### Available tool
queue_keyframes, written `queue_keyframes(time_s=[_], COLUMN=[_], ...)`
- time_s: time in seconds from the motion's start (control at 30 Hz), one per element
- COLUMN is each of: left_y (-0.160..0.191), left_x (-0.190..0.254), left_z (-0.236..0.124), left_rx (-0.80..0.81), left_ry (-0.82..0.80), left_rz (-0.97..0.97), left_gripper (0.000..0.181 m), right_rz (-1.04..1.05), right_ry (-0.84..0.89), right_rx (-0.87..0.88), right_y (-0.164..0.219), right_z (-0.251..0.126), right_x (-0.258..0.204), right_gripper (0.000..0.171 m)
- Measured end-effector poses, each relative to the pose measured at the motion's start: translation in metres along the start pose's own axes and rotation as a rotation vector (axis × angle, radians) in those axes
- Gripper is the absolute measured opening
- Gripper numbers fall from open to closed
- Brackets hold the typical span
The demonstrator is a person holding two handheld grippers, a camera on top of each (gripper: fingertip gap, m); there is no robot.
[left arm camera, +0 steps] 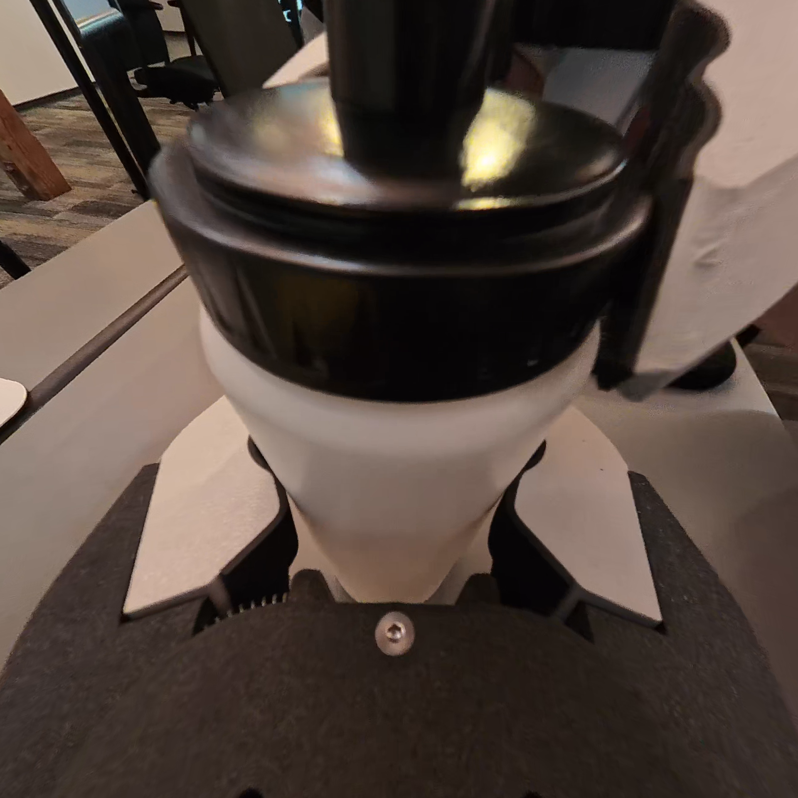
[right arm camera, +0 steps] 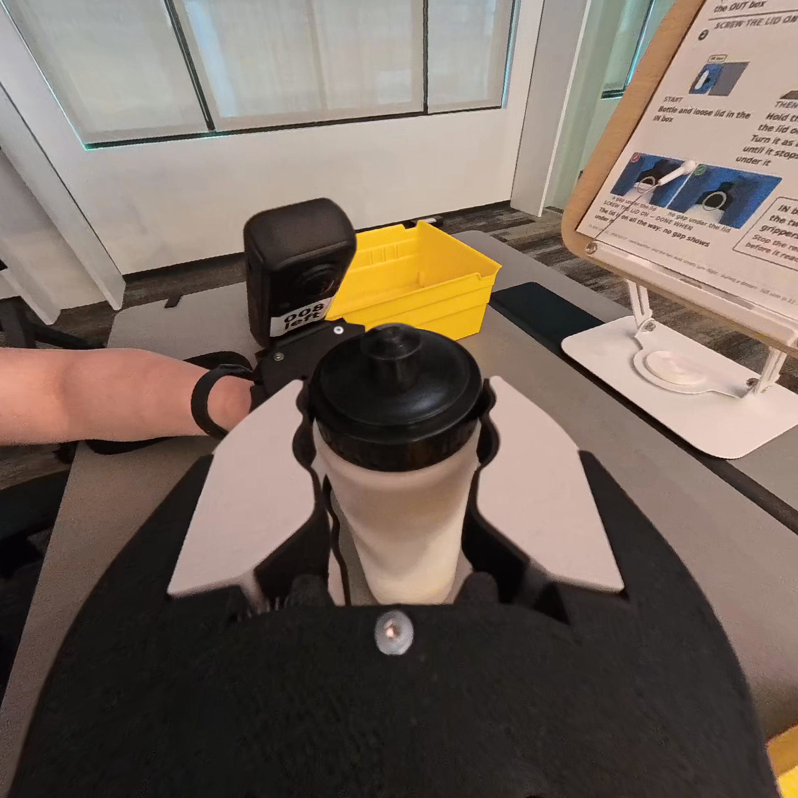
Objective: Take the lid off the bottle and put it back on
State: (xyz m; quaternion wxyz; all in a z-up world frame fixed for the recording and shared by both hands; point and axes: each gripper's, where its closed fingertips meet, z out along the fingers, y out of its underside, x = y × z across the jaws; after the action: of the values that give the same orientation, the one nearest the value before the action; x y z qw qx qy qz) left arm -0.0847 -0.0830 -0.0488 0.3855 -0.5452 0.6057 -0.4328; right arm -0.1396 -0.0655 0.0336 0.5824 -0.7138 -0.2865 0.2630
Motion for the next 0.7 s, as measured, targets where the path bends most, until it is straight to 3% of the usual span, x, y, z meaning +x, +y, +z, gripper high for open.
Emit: queue_keyframes(time_s=[0.17,0.33,0.47,0.7], left_y=[0.000,-0.002,-0.010,-0.008], left_x=[-0.004,-0.002,0.002,0.002], left_z=[-0.002,0.000,-0.001,0.001], left_rx=[0.009,0.017,0.142,0.097], left_ry=[-0.043,-0.037,0.000,-0.033], left_rz=[-0.019,-0.013,0.009,-0.005], left_gripper=[0.101,0.100,0.102,0.099], right_rz=[0.002,-0.008,0.038,0.050], right_ry=[0.088,0.156,0.126,0.099], right_rx=[0.007,0.025,0.048,0.093], right_y=[0.000,-0.001,0.000,0.000], right_z=[0.001,-0.002,-0.004,-0.008], right_x=[0.004,0.004,0.004,0.004], right_gripper=[0.075,0.075,0.075,0.075])
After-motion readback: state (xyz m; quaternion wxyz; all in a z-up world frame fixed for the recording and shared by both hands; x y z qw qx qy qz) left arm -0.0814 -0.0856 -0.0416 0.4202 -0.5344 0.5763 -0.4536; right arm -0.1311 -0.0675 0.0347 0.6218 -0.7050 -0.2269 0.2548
